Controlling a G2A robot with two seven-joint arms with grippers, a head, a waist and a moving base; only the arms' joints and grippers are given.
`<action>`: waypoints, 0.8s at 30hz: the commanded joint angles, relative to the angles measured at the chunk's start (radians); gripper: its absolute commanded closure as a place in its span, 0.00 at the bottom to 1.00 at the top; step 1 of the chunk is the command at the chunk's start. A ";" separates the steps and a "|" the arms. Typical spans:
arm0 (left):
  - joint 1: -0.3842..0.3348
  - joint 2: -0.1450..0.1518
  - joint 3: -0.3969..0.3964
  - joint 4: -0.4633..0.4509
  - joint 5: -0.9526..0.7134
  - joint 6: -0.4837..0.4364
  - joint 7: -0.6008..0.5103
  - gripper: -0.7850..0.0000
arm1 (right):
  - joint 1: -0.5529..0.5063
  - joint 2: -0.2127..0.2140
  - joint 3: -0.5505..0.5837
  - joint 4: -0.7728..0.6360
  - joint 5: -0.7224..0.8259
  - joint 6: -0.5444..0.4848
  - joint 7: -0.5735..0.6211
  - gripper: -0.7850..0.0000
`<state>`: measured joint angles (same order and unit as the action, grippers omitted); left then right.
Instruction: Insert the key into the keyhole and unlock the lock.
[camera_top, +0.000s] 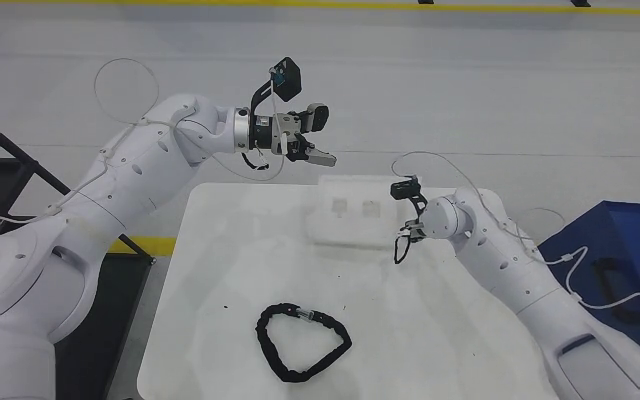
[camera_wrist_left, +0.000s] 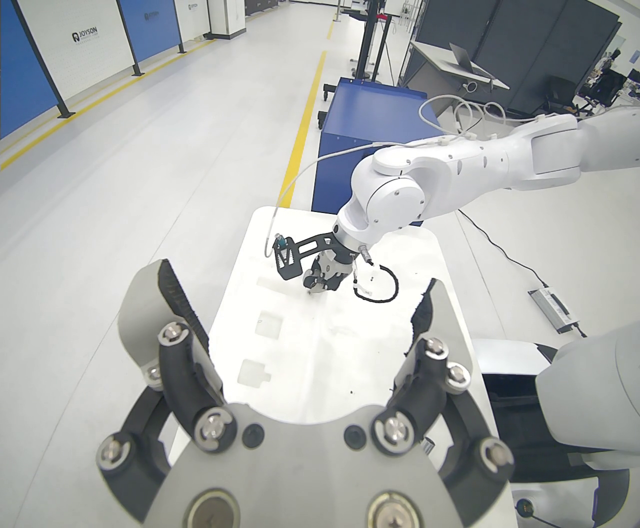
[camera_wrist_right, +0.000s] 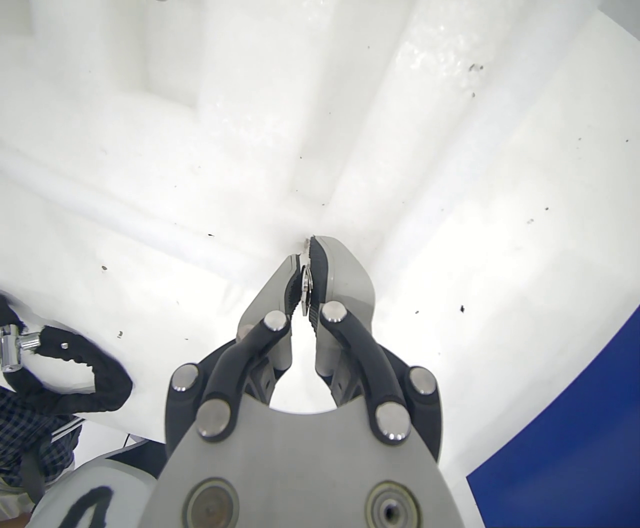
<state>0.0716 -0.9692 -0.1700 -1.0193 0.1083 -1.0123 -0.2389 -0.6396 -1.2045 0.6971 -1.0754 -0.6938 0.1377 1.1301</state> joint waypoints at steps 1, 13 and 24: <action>0.000 0.000 0.000 0.000 -0.001 0.000 -0.001 0.00 | 0.004 -0.001 0.002 0.009 -0.007 -0.006 0.011 1.00; 0.000 0.000 0.000 0.000 -0.001 0.000 -0.001 0.00 | 0.078 -0.062 -0.074 0.193 -0.047 -0.039 0.007 1.00; 0.000 0.000 0.000 0.000 -0.001 0.000 -0.001 0.00 | 0.135 -0.116 -0.149 0.252 -0.156 -0.086 0.012 1.00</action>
<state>0.0716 -0.9692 -0.1700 -1.0193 0.1083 -1.0123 -0.2389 -0.5075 -1.3178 0.5509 -0.8222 -0.8451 0.0636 1.1370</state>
